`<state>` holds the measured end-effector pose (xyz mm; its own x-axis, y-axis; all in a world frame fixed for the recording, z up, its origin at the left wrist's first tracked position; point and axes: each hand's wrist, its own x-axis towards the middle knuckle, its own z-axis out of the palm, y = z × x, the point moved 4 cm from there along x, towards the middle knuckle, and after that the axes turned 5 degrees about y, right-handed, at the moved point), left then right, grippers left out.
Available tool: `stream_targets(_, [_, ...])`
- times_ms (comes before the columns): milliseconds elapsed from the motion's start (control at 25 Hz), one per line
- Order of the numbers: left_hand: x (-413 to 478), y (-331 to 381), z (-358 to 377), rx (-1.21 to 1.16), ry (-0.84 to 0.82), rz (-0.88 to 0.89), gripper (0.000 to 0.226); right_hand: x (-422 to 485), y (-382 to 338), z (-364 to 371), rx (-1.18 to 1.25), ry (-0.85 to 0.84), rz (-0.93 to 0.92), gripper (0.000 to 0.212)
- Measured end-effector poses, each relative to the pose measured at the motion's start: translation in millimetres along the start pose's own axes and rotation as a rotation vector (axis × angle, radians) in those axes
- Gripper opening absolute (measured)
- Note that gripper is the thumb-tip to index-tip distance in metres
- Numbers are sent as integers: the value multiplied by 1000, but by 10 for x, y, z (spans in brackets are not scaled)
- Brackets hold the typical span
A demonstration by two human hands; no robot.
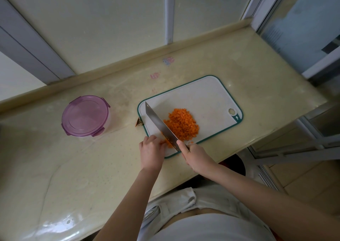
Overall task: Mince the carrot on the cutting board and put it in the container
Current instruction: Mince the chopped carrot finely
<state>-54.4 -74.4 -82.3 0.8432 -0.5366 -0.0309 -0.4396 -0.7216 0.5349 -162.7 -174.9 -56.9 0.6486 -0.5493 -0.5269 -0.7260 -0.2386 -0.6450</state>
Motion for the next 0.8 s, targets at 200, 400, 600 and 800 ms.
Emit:
stream_targets(200, [3, 10, -5, 15, 15, 1, 9, 35, -17, 87, -111, 29, -12, 60])
stream_targets(400, [12, 1, 15, 36, 11, 6, 9, 72, -54, 122, -100, 46, -49, 58])
stream_targets(600, [-19, -10, 31, 35, 25, 28, 7, 186, -2, 8, -24, 16, -46, 59])
stream_targets(800, [-24, -13, 33, 3, 40, 27, 7, 245, 45, -54, 65, 46, -8, 59])
